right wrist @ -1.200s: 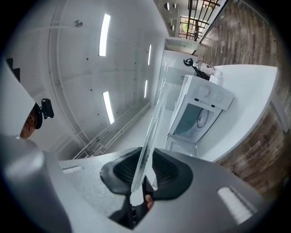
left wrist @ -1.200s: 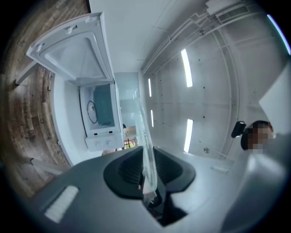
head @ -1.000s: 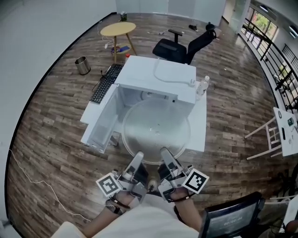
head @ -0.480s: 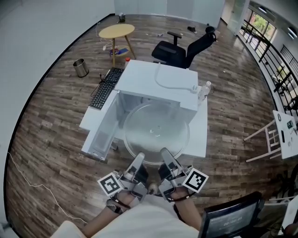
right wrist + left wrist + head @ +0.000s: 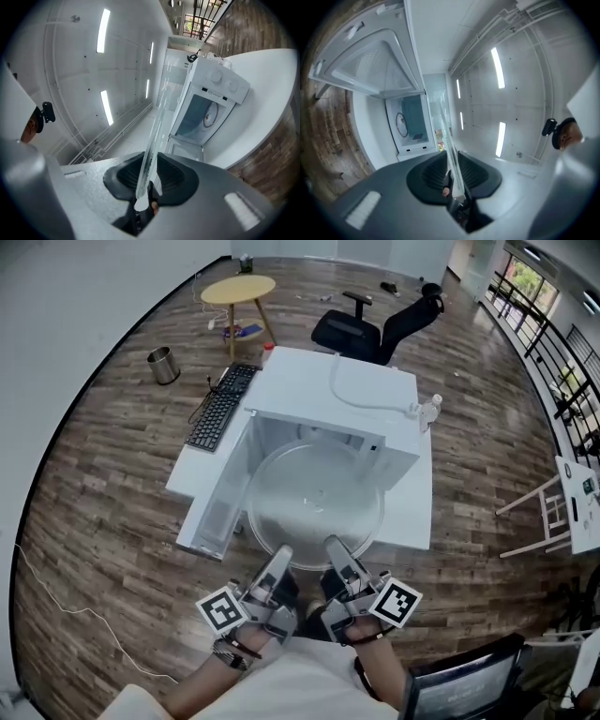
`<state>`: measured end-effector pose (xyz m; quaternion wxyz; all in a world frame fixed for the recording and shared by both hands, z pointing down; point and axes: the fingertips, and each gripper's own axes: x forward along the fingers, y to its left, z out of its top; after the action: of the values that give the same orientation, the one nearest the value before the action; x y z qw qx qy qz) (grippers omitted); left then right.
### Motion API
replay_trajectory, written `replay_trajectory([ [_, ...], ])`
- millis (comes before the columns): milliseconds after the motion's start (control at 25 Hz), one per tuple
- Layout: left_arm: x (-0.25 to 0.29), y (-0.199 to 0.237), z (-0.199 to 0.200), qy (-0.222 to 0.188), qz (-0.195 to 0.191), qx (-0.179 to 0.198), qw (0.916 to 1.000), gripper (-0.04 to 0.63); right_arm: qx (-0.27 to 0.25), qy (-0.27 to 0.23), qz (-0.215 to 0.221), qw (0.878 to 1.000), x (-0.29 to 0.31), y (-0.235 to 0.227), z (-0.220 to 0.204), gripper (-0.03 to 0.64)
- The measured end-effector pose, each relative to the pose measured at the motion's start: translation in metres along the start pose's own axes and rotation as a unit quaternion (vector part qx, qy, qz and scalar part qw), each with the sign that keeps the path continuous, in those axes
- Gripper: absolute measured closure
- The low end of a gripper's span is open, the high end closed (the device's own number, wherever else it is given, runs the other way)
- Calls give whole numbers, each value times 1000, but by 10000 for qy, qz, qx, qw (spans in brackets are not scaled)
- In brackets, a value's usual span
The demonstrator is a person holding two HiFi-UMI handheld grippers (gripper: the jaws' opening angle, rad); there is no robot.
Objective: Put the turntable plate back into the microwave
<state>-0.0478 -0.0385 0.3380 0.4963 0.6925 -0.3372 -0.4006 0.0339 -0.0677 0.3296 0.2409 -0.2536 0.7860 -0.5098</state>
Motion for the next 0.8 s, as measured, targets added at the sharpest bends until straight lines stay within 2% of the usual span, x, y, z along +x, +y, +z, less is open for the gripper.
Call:
replay_trajectory([
  [320,-6,32,-1,89,110,193,9997,506,27,50,-119,9999,1,-31,-12,548],
  [640,21,85,4,107,161,315,9993,505,-216,288,-113,9993,23,-82,4,546],
  [800,31,108,12,-48,199,181,9996,505,-279,326,-128,9990,37,-105,7,536],
])
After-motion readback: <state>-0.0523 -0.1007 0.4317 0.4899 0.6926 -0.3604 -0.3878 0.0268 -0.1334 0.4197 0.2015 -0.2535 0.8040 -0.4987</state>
